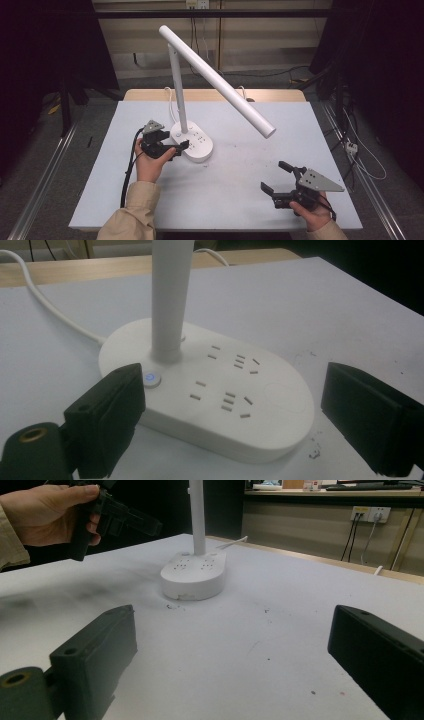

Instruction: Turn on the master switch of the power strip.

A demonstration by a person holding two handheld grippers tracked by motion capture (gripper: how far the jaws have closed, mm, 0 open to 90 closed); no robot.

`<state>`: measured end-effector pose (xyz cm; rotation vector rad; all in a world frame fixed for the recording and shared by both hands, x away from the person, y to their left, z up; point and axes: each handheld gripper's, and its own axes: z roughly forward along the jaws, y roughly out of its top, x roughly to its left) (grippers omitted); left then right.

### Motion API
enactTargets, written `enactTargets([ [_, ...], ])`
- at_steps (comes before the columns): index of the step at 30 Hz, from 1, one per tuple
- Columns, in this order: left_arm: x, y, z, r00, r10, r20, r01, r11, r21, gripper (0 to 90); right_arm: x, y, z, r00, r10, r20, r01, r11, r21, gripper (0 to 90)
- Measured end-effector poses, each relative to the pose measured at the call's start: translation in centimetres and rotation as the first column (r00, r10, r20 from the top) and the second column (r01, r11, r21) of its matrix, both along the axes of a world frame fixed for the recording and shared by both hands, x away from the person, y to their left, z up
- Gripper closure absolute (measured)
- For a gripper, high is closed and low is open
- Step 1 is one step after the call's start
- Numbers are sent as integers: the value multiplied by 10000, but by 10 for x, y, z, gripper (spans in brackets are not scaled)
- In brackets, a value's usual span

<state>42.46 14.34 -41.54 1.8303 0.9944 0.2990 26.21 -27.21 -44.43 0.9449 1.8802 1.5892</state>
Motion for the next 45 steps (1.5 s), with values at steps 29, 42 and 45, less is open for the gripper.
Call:
enactTargets([
  [29, -25, 34, -3, 9999, 20, 159, -24, 9997, 258, 63, 0, 2, 1, 10000, 45, 44, -45, 10000, -20, 50],
  [42, -35, 53, -10, 9994, 331, 132, -334, 9992, 203, 64, 0, 3, 1, 10000, 36, 46, -36, 10000, -25, 50],
  [45, -37, 55, -11, 9994, 331, 110, -333, 9993, 195, 64, 0, 2, 1, 10000, 34, 43, -33, 10000, -26, 50],
])
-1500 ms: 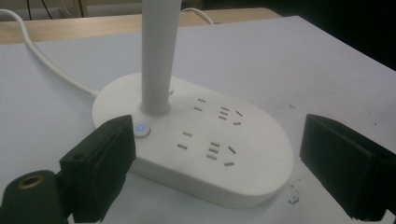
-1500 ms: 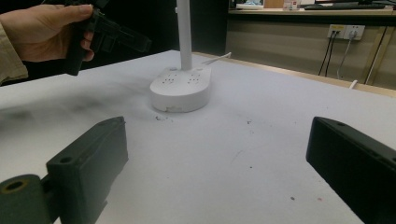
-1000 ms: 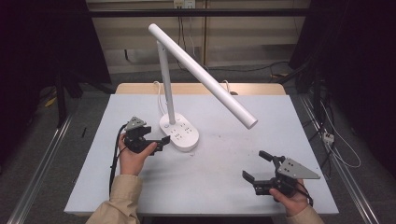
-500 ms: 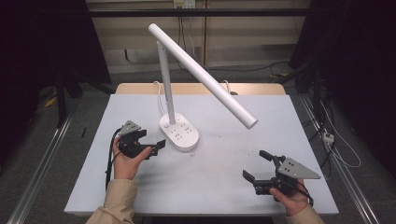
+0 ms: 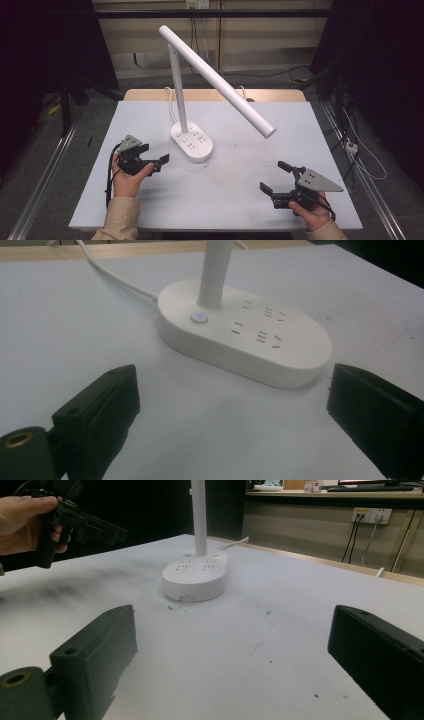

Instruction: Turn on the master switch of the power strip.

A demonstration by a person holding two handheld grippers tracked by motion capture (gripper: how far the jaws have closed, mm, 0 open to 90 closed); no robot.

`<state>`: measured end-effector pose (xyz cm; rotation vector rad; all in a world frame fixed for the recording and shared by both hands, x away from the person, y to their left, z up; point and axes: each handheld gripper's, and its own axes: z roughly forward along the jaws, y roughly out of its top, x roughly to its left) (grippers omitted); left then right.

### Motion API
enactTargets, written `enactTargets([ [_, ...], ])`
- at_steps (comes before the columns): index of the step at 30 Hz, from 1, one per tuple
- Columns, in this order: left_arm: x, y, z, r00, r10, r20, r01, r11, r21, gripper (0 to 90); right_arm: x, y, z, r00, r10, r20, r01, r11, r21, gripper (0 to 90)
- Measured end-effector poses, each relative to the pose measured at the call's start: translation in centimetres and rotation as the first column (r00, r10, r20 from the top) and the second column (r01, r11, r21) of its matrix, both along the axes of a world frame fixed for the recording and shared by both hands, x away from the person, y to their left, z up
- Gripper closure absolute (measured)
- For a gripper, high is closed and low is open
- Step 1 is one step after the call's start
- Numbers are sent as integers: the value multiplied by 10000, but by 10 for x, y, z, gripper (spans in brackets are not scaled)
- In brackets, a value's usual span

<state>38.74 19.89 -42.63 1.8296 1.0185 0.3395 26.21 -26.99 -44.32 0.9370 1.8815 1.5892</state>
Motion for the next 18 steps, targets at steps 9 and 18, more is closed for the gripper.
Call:
enactTargets([
  [9, -6, 9, -1, 10000, 86, 21, -86, 9999, 89, 64, 0, 0, 0, 10000, -14, 9, 14, 10000, -20, 50],
  [18, -9, 15, -4, 9998, 173, -45, -172, 9998, 109, 63, 0, -1, 0, 10000, -35, -16, 35, 10000, -2, 50],
])
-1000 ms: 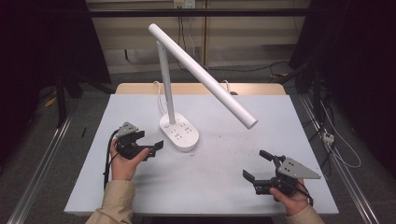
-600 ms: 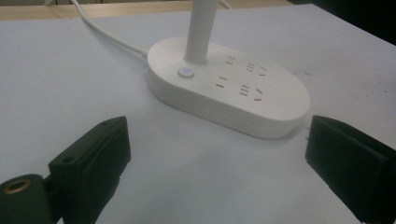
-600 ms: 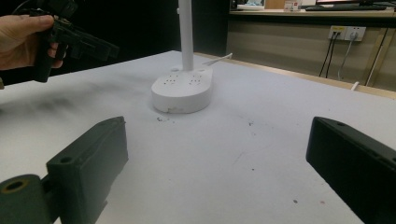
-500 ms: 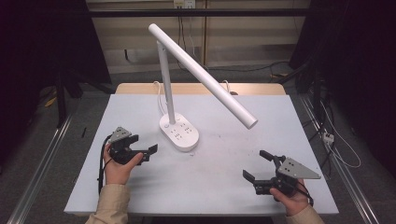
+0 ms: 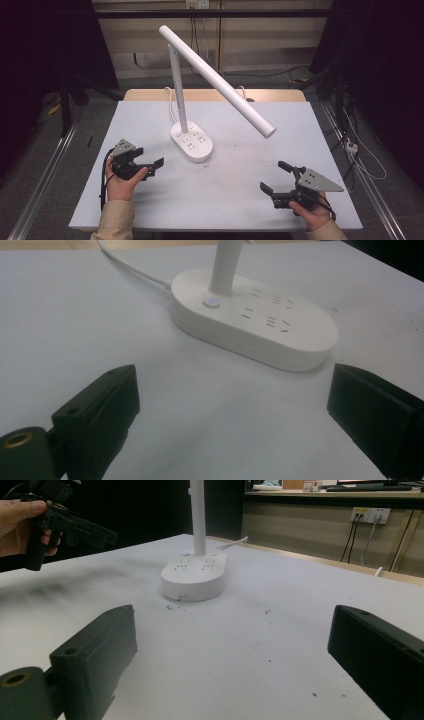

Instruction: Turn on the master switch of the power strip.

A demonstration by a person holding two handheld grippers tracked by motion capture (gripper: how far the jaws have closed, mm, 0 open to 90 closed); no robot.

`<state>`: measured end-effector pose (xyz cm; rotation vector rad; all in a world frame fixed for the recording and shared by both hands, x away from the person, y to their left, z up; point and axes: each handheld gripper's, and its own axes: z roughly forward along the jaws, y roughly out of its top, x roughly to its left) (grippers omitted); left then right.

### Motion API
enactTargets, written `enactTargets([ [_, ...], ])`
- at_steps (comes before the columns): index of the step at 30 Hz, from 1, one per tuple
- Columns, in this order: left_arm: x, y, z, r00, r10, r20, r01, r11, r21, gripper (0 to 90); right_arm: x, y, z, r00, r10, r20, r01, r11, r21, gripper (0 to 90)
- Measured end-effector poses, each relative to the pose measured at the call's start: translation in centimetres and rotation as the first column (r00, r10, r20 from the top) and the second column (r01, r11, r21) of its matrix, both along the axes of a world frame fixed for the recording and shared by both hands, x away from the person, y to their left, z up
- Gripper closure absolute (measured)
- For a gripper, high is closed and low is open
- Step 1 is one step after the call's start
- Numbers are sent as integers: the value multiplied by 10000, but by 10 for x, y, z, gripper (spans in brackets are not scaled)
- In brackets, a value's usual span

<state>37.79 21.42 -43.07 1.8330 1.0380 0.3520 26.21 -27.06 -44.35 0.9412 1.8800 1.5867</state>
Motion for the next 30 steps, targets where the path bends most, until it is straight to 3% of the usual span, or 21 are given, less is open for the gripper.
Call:
enactTargets([
  [30, -12, 14, -5, 10000, -12, 36, 12, 10000, 69, 60, 0, 0, 0, 10000, 16, 11, -16, 10000, -6, 50],
])
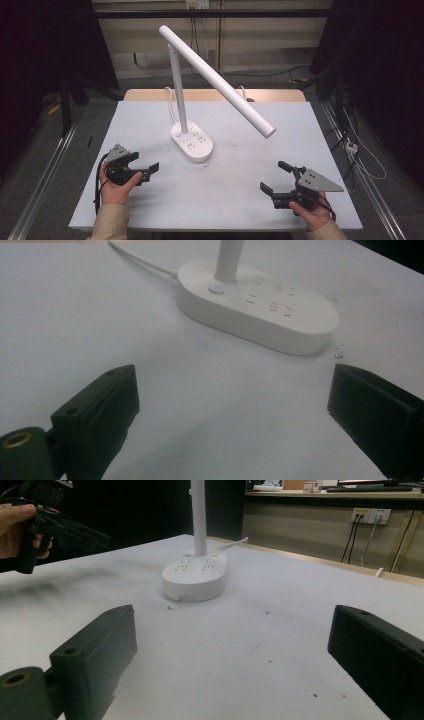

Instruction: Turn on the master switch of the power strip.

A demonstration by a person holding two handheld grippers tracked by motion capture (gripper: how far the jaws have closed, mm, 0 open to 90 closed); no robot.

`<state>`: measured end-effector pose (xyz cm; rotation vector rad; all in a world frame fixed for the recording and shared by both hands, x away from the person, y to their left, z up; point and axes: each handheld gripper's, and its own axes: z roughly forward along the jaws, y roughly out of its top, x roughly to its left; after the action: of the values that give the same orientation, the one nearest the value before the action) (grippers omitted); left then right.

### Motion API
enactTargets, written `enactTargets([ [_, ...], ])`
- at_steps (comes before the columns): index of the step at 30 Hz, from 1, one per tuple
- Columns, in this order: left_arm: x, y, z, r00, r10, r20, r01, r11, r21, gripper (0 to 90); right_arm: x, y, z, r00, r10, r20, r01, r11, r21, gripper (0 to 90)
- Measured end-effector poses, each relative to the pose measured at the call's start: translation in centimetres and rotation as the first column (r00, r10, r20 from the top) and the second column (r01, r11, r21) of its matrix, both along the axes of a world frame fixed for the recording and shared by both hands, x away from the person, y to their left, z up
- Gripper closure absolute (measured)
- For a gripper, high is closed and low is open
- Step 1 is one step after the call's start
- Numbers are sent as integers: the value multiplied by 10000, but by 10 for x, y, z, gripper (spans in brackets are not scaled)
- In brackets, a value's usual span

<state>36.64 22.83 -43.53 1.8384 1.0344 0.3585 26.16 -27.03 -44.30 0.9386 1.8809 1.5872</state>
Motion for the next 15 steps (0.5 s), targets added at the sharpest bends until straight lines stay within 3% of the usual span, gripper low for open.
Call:
enactTargets([
  [15, -6, 6, -5, 10000, -54, -16, 54, 9999, 135, 61, 0, -1, 0, 10000, -15, 0, 15, 10000, 5, 50],
])
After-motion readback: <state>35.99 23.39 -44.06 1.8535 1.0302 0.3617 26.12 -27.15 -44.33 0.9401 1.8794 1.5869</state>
